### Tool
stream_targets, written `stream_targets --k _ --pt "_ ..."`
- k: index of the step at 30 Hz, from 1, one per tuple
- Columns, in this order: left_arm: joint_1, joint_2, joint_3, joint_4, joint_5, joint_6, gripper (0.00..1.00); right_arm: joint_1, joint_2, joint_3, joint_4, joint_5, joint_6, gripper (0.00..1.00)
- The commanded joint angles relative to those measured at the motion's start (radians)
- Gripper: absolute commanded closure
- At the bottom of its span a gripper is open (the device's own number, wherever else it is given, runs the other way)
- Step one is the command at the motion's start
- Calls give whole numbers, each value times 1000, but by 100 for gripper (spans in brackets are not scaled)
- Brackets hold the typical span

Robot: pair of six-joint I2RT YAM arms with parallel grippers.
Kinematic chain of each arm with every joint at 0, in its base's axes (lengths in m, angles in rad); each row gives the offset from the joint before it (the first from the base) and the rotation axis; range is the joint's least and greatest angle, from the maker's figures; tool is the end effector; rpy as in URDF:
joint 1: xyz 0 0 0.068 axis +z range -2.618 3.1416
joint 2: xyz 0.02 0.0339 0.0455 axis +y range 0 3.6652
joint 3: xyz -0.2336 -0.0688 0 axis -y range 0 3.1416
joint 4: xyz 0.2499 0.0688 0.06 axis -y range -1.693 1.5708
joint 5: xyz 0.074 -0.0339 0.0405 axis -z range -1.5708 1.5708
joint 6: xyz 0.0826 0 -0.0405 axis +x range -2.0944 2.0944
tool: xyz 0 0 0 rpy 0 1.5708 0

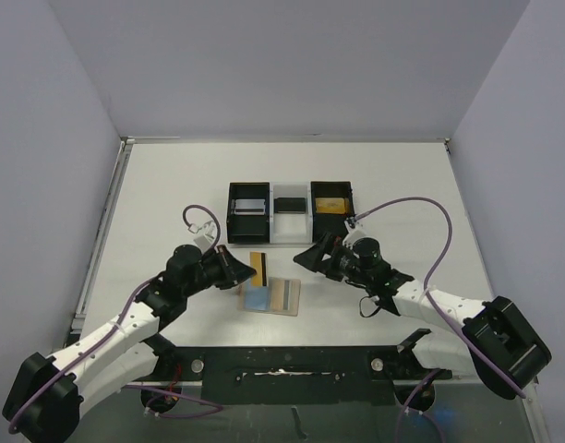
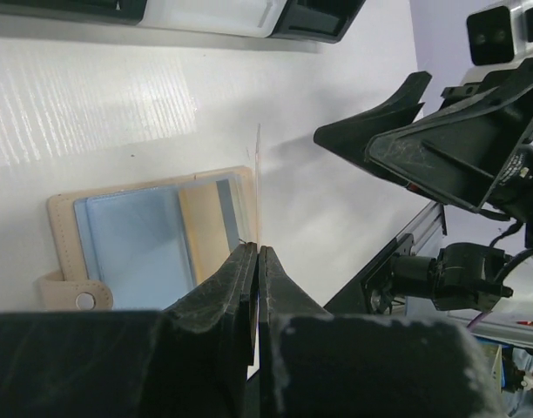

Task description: Take the credit cards out of the card holder

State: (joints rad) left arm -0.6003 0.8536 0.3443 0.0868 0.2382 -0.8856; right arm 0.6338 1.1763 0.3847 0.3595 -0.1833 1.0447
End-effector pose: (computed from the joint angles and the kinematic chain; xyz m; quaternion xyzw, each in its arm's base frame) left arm 0.1991 -0.1599 0.1568 -0.0546 0.8344 -0.4383 0.3297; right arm 0.2243 0.1836 0.1285 0.1228 0.8311 0.4510 0.3012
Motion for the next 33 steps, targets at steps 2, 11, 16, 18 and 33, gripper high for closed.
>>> stream_targets --k 2,11,16,18,33 --pt "5 -49 1 154 1 -44 100 -50 -26 -14 306 -183 12 16" --pt "5 1 -16 387 119 -178 100 -56 -51 4 439 -282 -8 19" --pt "5 18 -44 544 159 -253 100 -53 -79 11 388 -315 -23 20" --pt "6 33 -46 581 179 -266 100 -54 -82 13 385 -323 -26 20" --pt "8 93 -48 747 255 -315 100 -37 58 131 518 -585 31 53"
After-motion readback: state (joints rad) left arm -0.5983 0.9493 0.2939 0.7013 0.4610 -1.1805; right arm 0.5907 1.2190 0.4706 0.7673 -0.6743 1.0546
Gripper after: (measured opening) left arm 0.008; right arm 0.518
